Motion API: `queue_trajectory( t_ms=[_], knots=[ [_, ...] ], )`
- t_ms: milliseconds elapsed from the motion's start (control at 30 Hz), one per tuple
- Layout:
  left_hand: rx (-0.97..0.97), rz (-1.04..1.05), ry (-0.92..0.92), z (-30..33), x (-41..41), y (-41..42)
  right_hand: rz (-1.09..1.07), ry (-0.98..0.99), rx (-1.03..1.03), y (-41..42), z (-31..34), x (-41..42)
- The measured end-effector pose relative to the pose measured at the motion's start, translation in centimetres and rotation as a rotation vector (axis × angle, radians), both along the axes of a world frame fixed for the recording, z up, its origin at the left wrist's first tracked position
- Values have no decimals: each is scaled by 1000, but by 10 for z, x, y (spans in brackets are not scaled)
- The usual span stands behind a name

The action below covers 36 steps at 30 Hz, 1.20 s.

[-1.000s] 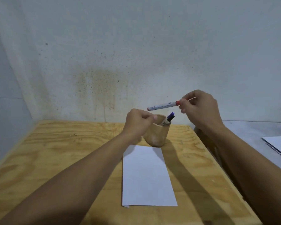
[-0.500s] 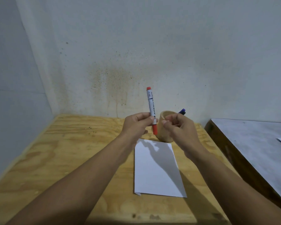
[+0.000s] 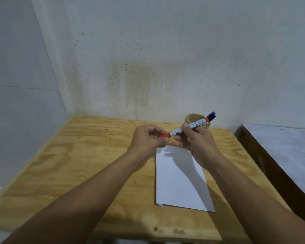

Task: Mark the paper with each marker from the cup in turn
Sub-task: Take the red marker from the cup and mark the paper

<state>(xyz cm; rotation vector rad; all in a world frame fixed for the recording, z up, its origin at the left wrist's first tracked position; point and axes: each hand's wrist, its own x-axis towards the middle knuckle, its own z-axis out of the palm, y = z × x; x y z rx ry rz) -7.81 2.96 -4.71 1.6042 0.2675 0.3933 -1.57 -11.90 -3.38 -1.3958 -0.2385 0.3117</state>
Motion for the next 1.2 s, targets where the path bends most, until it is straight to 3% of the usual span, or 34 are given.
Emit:
queue_trajectory(
  t_ms=[200, 467, 567, 667, 900, 1033, 1133, 1200],
  knots=[
    [84, -6, 13, -5, 1, 3, 33, -95, -47, 0, -10, 5],
    [177, -16, 168, -10, -1, 31, 16, -85, -38, -7, -13, 17],
    [390, 149, 204, -20, 4, 42, -50, -96, -91, -3, -19, 17],
    [578, 141, 259, -27, 12, 48, -91, -78, -100, 5, -27, 13],
    [688, 101, 239, -40, 21, 44, -115, -74, -105, 12, -31, 7],
    [701, 200, 176, -43, 11, 38, -105, -137, -128, 12, -32, 9],
    [852, 337, -65, -43, -7, 29, -106, -143, -140, 18, -36, 11],
    [944, 233, -201, -48, -16, 22, -117, -151, -176, 23, -43, 14]
  ],
)
